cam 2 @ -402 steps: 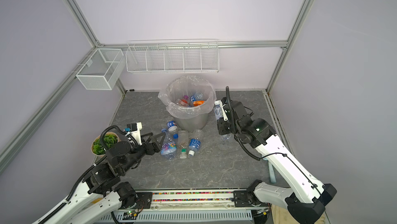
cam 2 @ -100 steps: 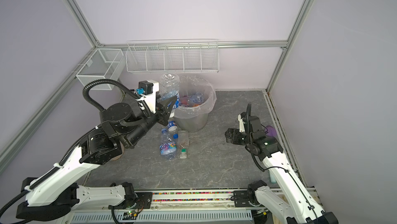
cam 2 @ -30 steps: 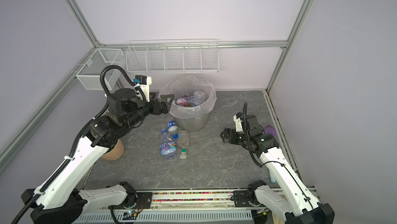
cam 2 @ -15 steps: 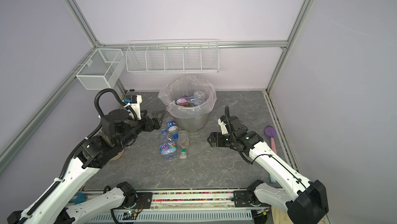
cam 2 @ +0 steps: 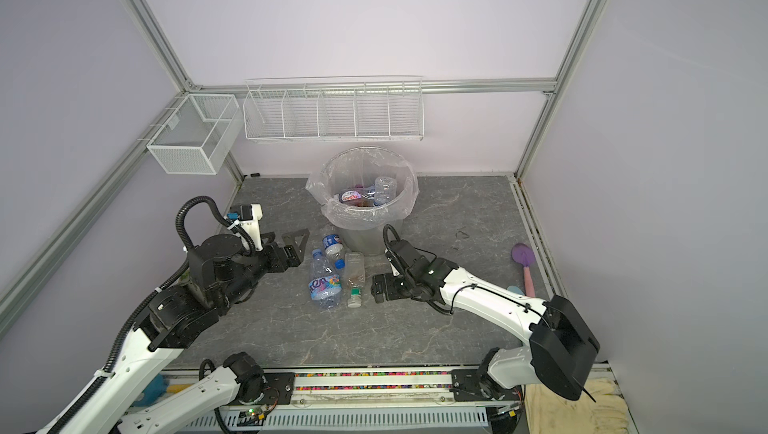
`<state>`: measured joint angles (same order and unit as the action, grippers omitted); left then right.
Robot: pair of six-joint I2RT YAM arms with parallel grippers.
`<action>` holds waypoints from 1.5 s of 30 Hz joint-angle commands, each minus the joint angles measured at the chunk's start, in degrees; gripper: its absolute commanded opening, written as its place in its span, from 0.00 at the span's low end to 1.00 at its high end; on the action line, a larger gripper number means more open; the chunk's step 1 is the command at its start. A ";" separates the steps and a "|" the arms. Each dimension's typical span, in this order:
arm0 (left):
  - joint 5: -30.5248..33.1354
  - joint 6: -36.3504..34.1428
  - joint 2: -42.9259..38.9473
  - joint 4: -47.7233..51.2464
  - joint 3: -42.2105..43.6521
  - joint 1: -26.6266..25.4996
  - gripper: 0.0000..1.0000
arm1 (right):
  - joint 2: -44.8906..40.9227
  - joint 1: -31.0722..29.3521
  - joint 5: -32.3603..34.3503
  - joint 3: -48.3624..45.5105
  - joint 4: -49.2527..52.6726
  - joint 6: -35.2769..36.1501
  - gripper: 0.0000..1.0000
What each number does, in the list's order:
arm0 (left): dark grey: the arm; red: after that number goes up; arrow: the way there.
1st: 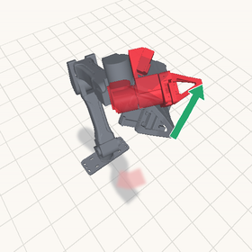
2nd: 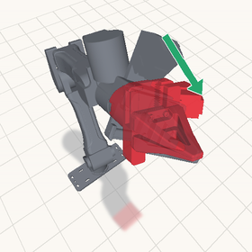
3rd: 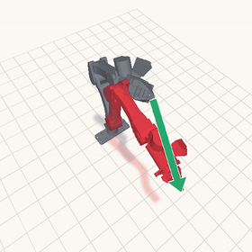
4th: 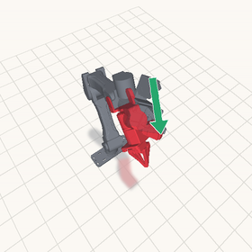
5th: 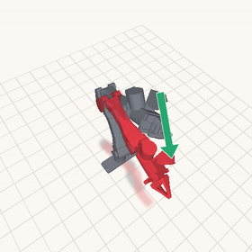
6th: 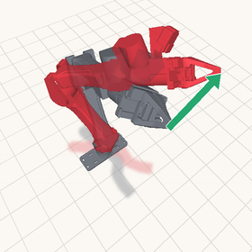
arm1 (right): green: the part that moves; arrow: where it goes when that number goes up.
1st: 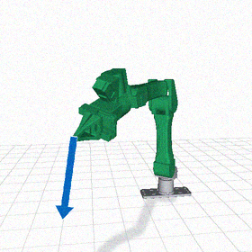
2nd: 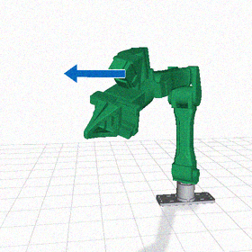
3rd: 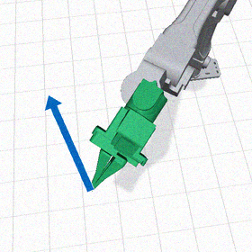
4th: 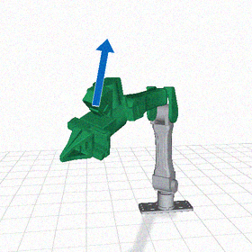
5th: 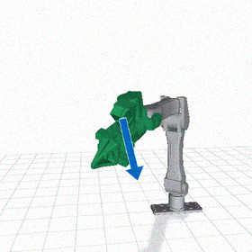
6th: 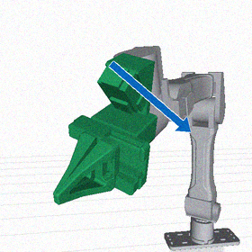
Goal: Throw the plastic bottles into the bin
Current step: 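Lower the right gripper to the green-capped bottle while the left withdraws, then close the right gripper around the green-capped bottle's neck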
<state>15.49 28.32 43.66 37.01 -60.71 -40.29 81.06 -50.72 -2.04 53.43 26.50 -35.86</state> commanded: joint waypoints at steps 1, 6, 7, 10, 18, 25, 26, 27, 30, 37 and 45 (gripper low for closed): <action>1.62 1.78 -2.54 2.31 0.91 -0.22 0.99 | 4.27 -2.64 2.43 3.34 -1.90 -1.81 0.97; 2.11 2.53 -4.47 3.46 1.94 -0.22 0.99 | 10.35 -5.76 3.69 7.33 -2.41 -2.67 0.89; 2.18 2.60 -4.71 3.63 2.08 -0.22 0.99 | 11.25 -6.11 3.93 7.77 -2.72 -3.02 0.86; 2.44 2.71 -5.53 4.16 2.21 -0.22 0.99 | 13.83 -7.17 4.72 8.74 -3.65 -4.12 0.83; 3.01 2.71 -6.85 5.42 2.57 -0.22 0.99 | 19.80 -9.72 7.07 12.56 -4.10 -6.11 0.74; 3.15 2.71 -7.28 5.85 2.67 -0.22 0.99 | 25.03 -10.43 10.17 16.21 -1.85 -6.81 0.67; 3.28 2.63 -7.37 5.96 2.70 -0.22 0.99 | 25.59 -10.43 10.42 16.50 -1.66 -6.79 0.66; 3.32 2.62 -7.43 6.16 2.67 -0.22 0.99 | 26.09 -10.48 10.63 16.78 -1.48 -6.83 0.65; 3.32 2.62 -7.58 6.23 2.86 -0.22 0.99 | 27.24 -10.66 11.35 17.40 -0.63 -6.74 0.61; 3.23 2.60 -7.45 6.14 3.24 -0.22 0.99 | 28.25 -10.67 12.08 17.17 1.09 -6.60 0.51; 3.14 2.79 -7.89 6.50 3.51 -0.22 0.99 | 23.45 -11.03 13.46 13.29 1.88 -6.64 0.39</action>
<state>18.04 29.93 36.51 42.13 -57.76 -40.29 107.70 -61.25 9.76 68.66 25.96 -41.85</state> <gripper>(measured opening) 0.993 0.431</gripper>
